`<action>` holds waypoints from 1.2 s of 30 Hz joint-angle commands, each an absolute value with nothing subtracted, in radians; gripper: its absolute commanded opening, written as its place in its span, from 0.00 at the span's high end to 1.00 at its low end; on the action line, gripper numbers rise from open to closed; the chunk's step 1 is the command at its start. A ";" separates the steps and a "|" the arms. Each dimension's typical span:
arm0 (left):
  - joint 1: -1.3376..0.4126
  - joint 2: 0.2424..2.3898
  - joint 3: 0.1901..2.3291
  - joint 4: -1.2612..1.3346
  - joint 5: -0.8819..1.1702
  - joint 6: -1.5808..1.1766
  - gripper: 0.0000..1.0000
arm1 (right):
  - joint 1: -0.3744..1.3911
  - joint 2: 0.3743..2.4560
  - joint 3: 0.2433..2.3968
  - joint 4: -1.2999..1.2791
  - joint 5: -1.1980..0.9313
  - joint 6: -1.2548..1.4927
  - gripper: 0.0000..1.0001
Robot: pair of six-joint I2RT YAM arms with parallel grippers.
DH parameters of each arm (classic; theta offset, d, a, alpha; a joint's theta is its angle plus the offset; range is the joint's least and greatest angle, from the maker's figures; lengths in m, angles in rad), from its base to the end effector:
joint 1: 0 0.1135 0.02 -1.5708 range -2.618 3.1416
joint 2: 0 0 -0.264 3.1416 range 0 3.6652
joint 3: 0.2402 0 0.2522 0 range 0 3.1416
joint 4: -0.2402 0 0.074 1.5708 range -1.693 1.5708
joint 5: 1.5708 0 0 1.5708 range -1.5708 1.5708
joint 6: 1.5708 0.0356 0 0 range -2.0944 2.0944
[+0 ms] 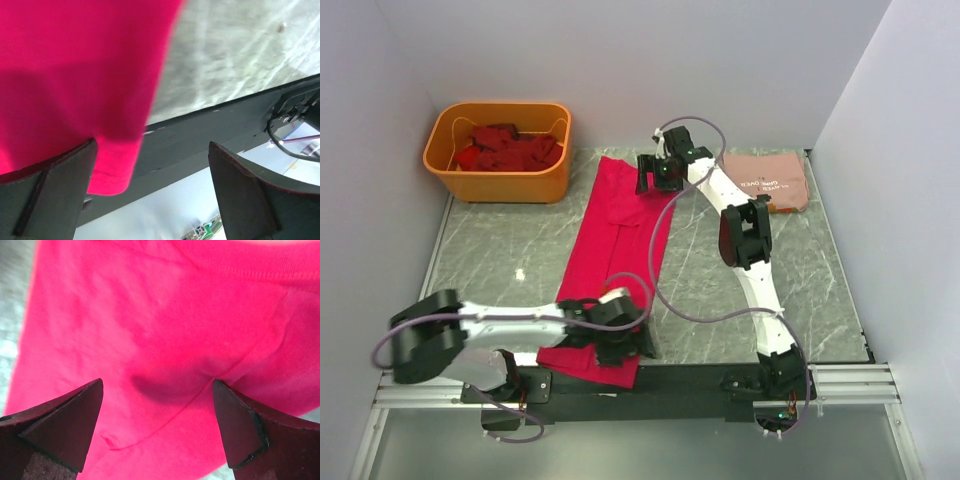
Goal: Fold and stack the t-shirts
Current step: Fold the tshirt
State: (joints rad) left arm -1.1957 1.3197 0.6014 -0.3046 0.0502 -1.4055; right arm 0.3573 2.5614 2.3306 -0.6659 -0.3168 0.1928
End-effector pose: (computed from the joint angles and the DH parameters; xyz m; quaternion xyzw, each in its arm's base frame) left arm 0.0846 -0.2197 0.1597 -0.0940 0.9578 -0.2671 0.0489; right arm 0.5210 0.2063 0.1763 -0.1285 0.9245 0.2320 0.2739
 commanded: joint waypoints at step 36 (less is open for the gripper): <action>-0.626 0.710 0.541 -0.643 -0.434 -1.260 0.01 | 0.663 1.880 1.278 -0.380 -0.170 0.414 0.04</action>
State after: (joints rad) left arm -0.6312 0.7235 0.5537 -0.6712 -0.4133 -1.2671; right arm 0.6807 1.8294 1.2758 -0.4030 -0.1875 0.3866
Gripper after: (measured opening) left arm 0.995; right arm 0.961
